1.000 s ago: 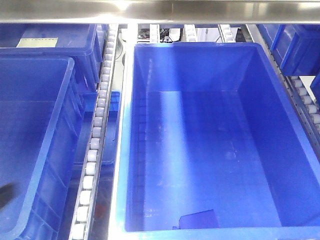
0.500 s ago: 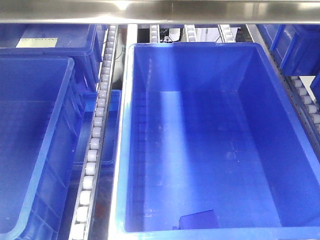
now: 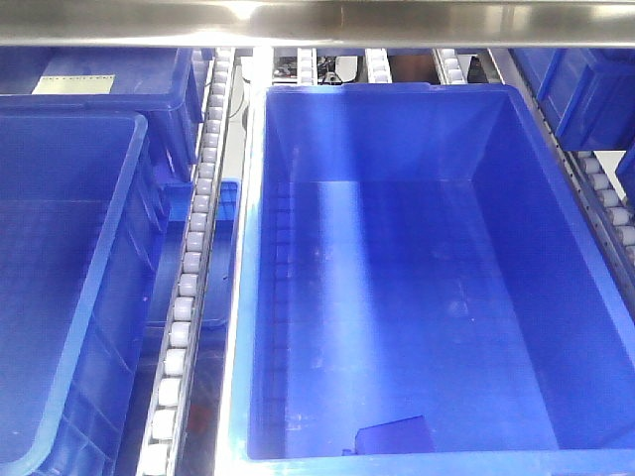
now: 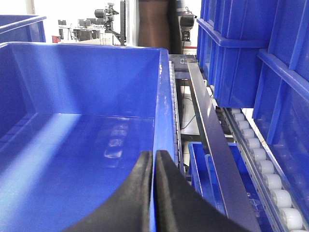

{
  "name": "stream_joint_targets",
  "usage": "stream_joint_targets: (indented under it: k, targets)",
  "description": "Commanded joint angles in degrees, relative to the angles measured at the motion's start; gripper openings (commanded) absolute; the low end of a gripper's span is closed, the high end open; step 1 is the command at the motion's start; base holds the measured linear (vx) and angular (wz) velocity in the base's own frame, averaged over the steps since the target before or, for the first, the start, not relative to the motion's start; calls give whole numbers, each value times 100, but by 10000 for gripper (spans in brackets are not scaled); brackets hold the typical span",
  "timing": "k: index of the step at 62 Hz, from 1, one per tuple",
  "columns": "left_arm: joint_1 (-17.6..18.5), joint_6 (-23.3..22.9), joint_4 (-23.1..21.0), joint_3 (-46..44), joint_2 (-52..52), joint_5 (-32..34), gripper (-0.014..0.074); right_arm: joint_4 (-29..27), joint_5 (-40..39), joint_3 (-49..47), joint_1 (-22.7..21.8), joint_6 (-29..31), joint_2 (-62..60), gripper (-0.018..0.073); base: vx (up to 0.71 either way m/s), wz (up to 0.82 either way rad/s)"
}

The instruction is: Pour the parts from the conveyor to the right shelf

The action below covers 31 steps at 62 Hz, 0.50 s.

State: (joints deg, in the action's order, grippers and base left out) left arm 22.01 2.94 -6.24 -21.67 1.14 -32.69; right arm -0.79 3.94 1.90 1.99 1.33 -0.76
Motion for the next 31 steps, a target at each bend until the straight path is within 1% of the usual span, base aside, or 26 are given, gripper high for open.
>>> stream_joint_targets:
  k: [1,17,20,23,26,31]
  targets:
    - [10,-11,-86,-114,-16,301,-8,16,-429,83,-35,25,-83,-9,0,0]
    - [10,-11,-86,-114,-16,302,-8,16,-429,83,-35,25,-83,-9,0,0]
    - [10,54,-33,-46,-16,448,-8,16,-429,83,-35,25,-83,-9,0,0]
    - [-13,105,60,97,-16,746,-8,16,-429,83,-35,25,-83,-9,0,0]
    - [-197,137,107,313,-10,996,-8,16,-429,83,-35,25,-83,-9,0,0]
    - [-804,138,107,778,-10,1566,-8,16,-429,83,-35,25,-83,-9,0,0]
